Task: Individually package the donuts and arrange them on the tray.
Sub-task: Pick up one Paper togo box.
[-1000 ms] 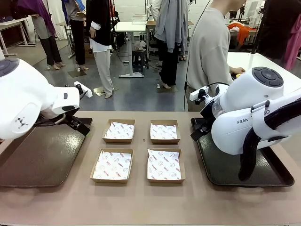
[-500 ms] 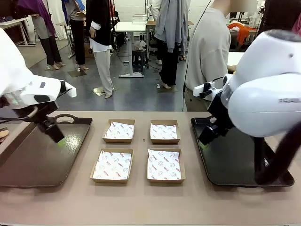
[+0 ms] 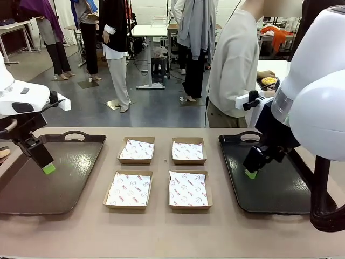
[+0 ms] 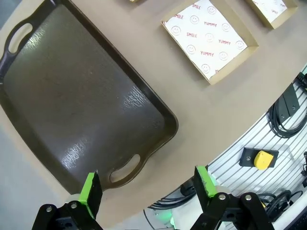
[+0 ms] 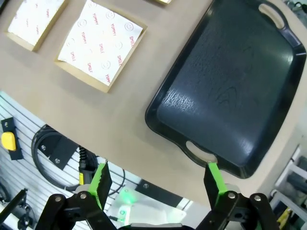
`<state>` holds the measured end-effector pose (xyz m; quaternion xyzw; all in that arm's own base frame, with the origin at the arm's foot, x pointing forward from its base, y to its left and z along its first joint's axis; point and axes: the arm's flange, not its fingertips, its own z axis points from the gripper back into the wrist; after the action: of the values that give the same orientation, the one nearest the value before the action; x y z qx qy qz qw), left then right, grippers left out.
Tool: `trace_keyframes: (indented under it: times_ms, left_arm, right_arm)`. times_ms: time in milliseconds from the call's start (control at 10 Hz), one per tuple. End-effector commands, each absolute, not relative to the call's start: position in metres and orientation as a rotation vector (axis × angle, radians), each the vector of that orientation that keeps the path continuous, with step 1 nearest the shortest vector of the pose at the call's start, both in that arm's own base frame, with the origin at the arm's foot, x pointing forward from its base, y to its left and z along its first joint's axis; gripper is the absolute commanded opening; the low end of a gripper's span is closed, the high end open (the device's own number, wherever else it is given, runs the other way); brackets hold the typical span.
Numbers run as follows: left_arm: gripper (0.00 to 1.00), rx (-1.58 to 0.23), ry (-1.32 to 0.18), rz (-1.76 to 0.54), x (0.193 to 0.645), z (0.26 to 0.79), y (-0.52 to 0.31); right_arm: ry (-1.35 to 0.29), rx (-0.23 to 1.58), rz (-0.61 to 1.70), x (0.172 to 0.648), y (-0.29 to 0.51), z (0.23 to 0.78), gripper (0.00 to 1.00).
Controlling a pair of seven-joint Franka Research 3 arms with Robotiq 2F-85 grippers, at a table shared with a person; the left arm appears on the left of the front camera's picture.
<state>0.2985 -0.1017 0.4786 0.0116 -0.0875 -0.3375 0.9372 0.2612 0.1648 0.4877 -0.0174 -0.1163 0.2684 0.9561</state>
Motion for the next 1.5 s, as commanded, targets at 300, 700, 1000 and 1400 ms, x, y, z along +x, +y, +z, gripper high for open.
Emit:
trace_keyframes:
  times_ms: [300,700,1000,1400]
  left_arm:
    - [1.00,-0.276,-0.110,-0.628,0.314,0.474,-0.092]
    - [1.00,-1.014,-0.071,-0.401,0.346,0.449,-0.040]
    - [1.00,-1.263,-0.086,-0.231,0.348,0.433,0.007]
    - [1.00,-1.276,-0.157,-0.078,0.325,0.434,0.069]
  right_arm:
    - [-0.261,0.268,0.449,0.270,0.149,0.486,1.00]
    - [-0.316,1.026,0.090,0.266,0.041,0.465,1.00]
    - [-0.349,1.354,-0.020,0.246,-0.045,0.440,1.00]
    - [-0.309,1.441,0.023,0.228,-0.101,0.420,1.00]
